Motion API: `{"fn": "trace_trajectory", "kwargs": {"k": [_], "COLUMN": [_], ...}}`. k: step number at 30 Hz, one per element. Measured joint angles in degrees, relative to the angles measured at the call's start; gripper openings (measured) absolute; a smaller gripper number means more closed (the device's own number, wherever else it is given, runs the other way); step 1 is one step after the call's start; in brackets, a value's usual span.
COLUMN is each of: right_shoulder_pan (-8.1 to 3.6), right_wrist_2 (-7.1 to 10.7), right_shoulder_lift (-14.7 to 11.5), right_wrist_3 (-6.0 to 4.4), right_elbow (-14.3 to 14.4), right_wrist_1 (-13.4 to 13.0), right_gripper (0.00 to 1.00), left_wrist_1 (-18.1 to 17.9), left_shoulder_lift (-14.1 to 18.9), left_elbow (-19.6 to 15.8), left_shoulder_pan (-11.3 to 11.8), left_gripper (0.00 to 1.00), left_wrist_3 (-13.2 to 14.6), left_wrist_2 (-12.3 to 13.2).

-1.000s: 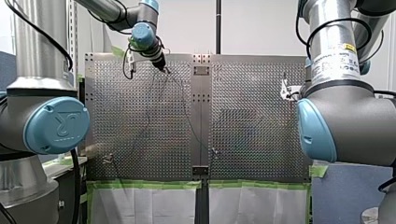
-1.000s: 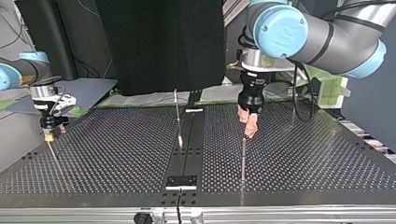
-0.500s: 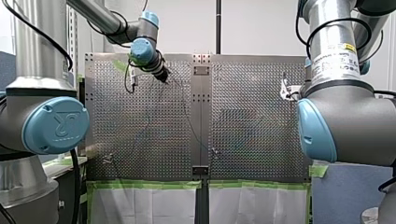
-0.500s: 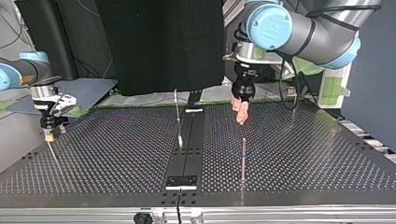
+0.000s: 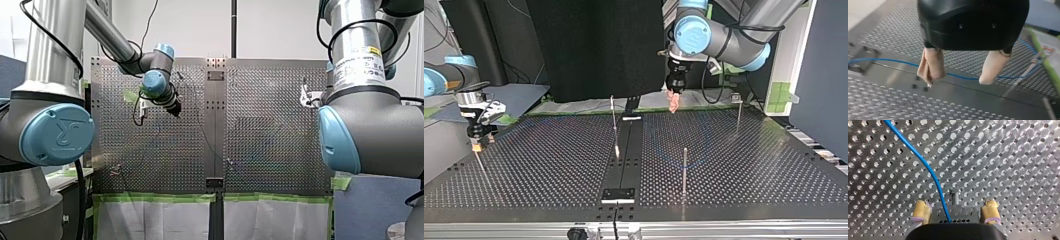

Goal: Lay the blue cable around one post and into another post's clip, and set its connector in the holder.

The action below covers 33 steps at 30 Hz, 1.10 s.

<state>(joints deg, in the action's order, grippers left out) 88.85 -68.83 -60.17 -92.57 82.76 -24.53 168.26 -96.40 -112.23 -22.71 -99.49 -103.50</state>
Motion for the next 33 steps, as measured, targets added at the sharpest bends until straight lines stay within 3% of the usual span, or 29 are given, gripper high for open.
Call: {"fn": "trace_trajectory", "kwargs": {"k": [14,33], "right_shoulder_pan": [0.04,0.05], "right_wrist_2": [0.0,0.0], "right_shoulder_lift": [-0.01,0.0], "right_wrist_3": [-0.05,-0.05], "right_elbow": [0.0,0.0], "right_wrist_1": [0.0,0.07], "right_gripper": [1.0,1.0], "left_wrist_1": [-7.85,-18.4], "left_shoulder_lift": [-7.45,-8.11], "left_elbow": [-7.85,-18.4], "left_shoulder_pan": [-0.98,-0.33], "left_gripper": [1.0,1.0], "left_wrist_3": [-0.75,-2.95], "left_wrist_2": [-0.24,-0.27]}}
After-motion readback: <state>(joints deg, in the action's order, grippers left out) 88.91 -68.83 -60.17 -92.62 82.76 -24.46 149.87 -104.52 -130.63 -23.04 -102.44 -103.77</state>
